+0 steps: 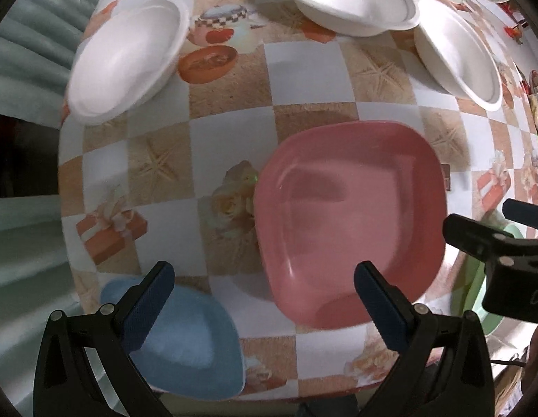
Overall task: Organize plates and bowls
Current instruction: 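Lower the right gripper onto the pink plate rim and close it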
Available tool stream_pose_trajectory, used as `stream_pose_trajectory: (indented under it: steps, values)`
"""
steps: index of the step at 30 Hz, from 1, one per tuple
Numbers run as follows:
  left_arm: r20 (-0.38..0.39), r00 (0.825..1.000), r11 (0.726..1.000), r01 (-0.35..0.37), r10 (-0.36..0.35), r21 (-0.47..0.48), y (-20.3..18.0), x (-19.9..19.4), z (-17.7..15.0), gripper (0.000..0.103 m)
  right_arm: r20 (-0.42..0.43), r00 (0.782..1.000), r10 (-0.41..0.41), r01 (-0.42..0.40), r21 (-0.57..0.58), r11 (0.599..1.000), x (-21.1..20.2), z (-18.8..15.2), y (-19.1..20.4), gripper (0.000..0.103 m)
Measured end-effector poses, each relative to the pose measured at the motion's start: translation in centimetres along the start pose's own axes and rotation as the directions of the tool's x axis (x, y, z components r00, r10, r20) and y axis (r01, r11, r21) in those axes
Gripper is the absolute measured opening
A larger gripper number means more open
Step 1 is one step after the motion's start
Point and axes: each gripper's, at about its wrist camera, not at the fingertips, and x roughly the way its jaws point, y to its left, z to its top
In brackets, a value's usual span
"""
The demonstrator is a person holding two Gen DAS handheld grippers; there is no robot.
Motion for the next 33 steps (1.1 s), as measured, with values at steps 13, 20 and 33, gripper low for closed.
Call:
stream_pose_trajectory:
  steps: [13, 20, 33]
  values:
    - [0.008, 1.0, 1.0, 0.026, -0.026, -0.007, 0.7, 4.5, 0.6, 0.103, -0.003, 0.999, -0.054, 0.054, -0.058, 0.997, 3.6, 0.2, 0.5, 0.103]
    - [0.028, 0.999, 0.999, 0.034, -0.035, 0.019, 0.1, 5.4, -0.1, 0.103, 0.034, 0.998, -0.054, 0.055, -0.031, 0.998, 4.1, -0.4, -0.2, 0.103]
    - [-0.036, 0.996, 0.996, 0.087, -0.086, 0.01, -1.3, 6.7, 1.3, 0.102, 0.007, 0.999, -0.032, 0.032, -0.031, 0.999, 2.4, -0.9, 0.9, 0.094]
